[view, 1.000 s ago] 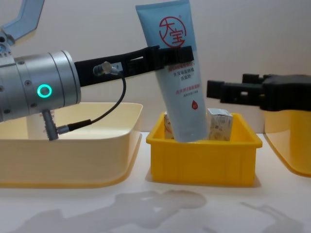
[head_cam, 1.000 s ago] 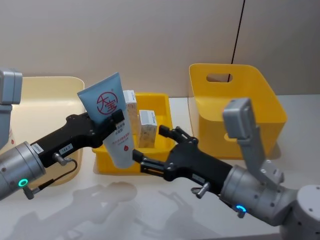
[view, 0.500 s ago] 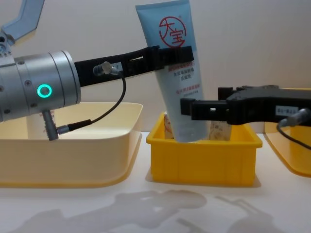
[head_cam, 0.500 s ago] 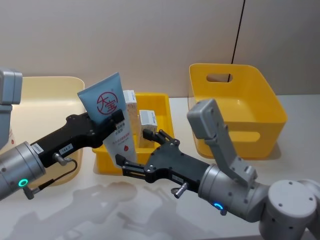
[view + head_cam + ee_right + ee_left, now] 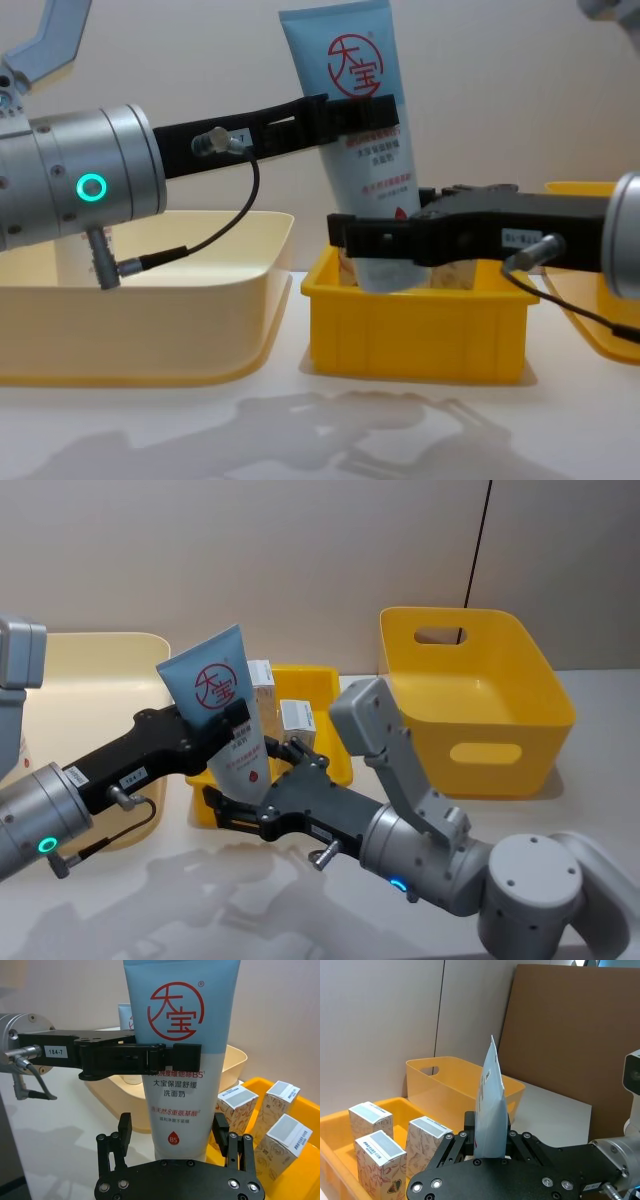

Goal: Bimanual collaborative sorting of washing and personal care products

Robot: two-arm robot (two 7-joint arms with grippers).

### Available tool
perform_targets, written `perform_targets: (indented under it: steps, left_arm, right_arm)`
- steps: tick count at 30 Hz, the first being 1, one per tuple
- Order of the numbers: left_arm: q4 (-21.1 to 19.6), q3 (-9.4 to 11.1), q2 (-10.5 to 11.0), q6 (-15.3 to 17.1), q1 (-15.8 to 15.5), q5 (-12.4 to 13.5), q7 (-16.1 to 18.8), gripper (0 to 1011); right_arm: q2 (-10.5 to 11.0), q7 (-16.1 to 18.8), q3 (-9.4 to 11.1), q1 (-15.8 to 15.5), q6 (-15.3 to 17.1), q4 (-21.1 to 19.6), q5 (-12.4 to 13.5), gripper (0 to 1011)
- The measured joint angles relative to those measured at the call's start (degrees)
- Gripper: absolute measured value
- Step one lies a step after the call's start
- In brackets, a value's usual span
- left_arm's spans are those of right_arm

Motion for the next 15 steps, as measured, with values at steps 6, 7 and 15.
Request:
perform_targets:
  steps: [6,7,15]
  left_arm:
    - [0.0,0.0,0.0,0.0,0.0,0.0,0.0,277]
    - [0.0,0.0,0.0,0.0,0.0,0.0,0.0,278]
    - [0.0,0.0,0.0,0.0,0.0,0.0,0.01,277]
  right_arm:
    - [-1.35,-0.65,-0.7,0.78,-0.43,1.41,-1.02,1001]
    - [-1.48,-0.71,-0.76,0.85,-0.46,1.56,-1.13,1001]
    - [-2.5,-1.23,-1.21,1.46,-0.8,2.65,-1.85,946]
